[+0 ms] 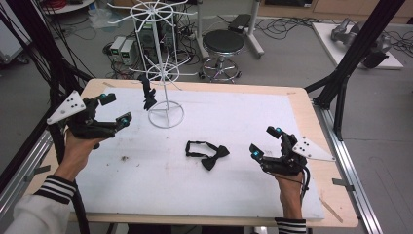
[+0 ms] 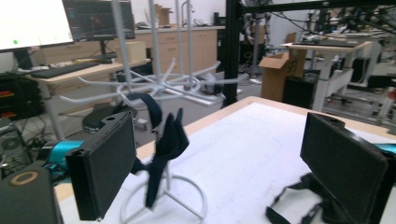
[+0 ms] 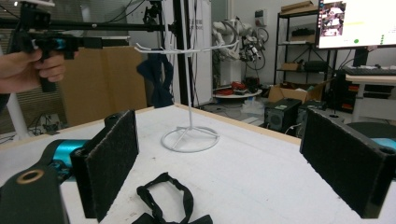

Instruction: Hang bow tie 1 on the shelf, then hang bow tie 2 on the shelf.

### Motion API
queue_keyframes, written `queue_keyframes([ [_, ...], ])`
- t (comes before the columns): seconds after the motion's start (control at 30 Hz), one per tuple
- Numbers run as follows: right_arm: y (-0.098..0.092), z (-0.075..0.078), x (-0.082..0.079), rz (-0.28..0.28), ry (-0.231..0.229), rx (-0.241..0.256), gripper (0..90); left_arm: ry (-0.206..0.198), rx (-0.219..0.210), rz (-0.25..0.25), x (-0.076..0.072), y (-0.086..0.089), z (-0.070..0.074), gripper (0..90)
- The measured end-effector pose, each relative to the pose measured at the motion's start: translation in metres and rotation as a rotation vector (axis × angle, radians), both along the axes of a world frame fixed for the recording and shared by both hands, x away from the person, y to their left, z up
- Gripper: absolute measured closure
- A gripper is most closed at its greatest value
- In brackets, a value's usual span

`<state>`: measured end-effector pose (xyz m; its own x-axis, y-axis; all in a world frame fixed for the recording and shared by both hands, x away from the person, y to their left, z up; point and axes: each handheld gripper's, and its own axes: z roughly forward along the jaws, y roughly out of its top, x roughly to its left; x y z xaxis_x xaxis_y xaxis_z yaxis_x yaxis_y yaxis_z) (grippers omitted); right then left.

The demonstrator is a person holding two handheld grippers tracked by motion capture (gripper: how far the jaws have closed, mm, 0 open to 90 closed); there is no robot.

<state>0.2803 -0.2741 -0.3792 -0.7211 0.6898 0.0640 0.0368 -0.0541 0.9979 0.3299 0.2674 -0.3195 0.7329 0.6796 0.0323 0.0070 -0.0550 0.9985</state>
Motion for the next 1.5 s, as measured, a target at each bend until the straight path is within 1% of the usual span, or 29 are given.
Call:
queue_keyframes([
  [0.07, -0.001, 0.0, 0.0, -0.006, -0.001, 0.0, 11.0, 0.0, 0.006, -0.003, -0.004, 0.0, -0.007, 11.0],
  [0.1, -0.001, 0.0, -0.001, -0.007, 0.003, 0.001, 11.0, 0.002, 0.002, -0.004, -0.006, 0.0, -0.011, 11.0],
  [0.13, -0.002, 0.0, -0.001, -0.012, -0.002, 0.002, 11.0, 0.004, -0.002, -0.009, -0.008, 0.0, -0.014, 11.0],
  [0.23, -0.003, 0.0, -0.001, -0.016, 0.004, 0.003, 11.0, 0.0, -0.027, -0.019, -0.013, 0.0, -0.023, 11.0],
  [0.4, -0.003, -0.004, -0.001, -0.032, 0.01, -0.009, 11.0, -0.006, -0.031, -0.033, -0.019, 0.0, -0.032, 11.1],
  [0.47, -0.003, -0.005, -0.001, -0.032, 0.015, -0.01, 11.1, -0.006, -0.02, -0.033, -0.022, -0.001, -0.036, 11.1],
  [0.53, -0.003, -0.005, -0.001, -0.035, 0.011, -0.019, 11.0, -0.002, -0.014, -0.032, -0.023, -0.001, -0.039, 11.1],
  [0.6, -0.003, -0.007, -0.001, -0.041, 0.017, -0.03, 11.0, -0.001, -0.017, -0.035, -0.023, -0.001, -0.041, 11.1],
  [0.73, -0.002, -0.009, 0.0, -0.045, 0.027, -0.035, 11.0, 0.004, -0.024, -0.029, -0.023, 0.0, -0.046, 11.1],
  [0.97, -0.003, -0.008, 0.0, -0.045, 0.022, -0.037, 11.0, 0.004, -0.03, -0.03, -0.021, -0.001, -0.045, 11.1],
  [1.03, -0.002, -0.009, 0.0, -0.045, 0.03, -0.035, 11.0, 0.007, -0.029, -0.027, -0.02, -0.001, -0.045, 11.1],
  [1.27, -0.002, -0.008, 0.002, -0.036, 0.021, -0.043, 11.0, 0.008, -0.021, -0.024, -0.019, 0.0, -0.046, 11.1],
  [1.3, -0.001, -0.008, 0.001, -0.033, 0.031, -0.046, 11.0, 0.008, -0.02, -0.023, -0.019, 0.001, -0.046, 11.0],
  [1.5, 0.0, -0.007, 0.002, -0.015, 0.023, -0.067, 11.0, 0.008, -0.012, -0.022, -0.02, 0.0, -0.046, 11.1],
])
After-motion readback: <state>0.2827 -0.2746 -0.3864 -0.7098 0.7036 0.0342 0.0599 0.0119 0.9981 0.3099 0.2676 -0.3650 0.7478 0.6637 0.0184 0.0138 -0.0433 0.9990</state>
